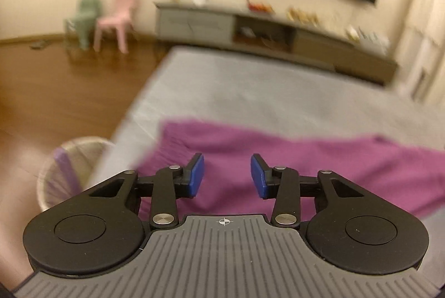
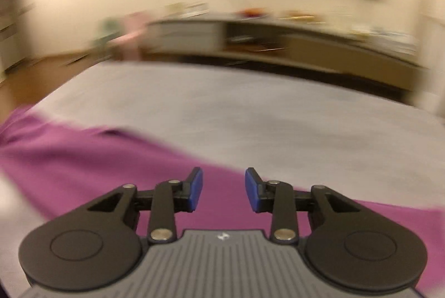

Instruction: Fold clothes

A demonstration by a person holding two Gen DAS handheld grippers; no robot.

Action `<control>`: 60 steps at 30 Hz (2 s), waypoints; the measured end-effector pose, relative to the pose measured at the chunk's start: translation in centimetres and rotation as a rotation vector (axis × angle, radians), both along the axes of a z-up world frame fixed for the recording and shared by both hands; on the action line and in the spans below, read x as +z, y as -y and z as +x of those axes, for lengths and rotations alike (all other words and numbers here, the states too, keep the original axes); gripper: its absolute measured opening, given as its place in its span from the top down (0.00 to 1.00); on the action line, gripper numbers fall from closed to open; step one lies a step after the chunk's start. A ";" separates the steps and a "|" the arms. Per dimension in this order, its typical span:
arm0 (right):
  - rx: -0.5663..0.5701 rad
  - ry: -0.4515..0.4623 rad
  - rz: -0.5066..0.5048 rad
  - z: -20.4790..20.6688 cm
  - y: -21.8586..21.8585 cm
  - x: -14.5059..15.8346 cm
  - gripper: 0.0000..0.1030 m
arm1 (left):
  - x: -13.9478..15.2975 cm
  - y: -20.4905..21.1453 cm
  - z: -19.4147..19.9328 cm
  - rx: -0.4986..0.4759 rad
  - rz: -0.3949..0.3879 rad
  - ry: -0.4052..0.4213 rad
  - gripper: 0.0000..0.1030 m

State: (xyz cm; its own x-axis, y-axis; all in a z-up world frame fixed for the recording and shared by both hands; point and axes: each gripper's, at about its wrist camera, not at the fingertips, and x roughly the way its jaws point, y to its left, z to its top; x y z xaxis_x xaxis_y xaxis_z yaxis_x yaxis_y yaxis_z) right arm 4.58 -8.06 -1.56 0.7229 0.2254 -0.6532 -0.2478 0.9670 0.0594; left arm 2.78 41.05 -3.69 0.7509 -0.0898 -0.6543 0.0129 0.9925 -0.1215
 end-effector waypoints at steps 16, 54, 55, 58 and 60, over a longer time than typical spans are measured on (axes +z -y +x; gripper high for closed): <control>0.289 -0.264 0.291 12.0 -8.6 0.8 0.18 | -0.5 6.8 0.5 -0.301 0.053 0.029 0.73; 0.308 -0.130 -0.036 16.2 -28.4 -7.2 0.62 | 2.5 -9.1 0.6 0.133 -0.058 0.156 0.76; 0.359 -0.121 -0.033 16.2 -30.1 -7.0 0.62 | 2.3 -9.1 -1.1 0.149 -0.091 0.144 0.76; 0.486 -0.100 -0.091 16.9 -34.4 -7.5 0.59 | 0.9 -7.8 -4.0 0.162 -0.112 0.092 0.72; 0.492 -0.110 -0.145 17.9 -36.7 -8.0 0.59 | 0.1 -7.0 -4.9 0.183 -0.121 0.074 0.71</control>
State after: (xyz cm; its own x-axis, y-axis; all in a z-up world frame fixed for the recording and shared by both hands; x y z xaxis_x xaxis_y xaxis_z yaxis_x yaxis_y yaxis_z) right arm 22.52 28.62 -9.56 0.4798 0.4229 -0.7687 -0.6746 0.7380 -0.0150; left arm -2.15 48.04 -3.61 0.8072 -0.0219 -0.5898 -0.1531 0.9573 -0.2451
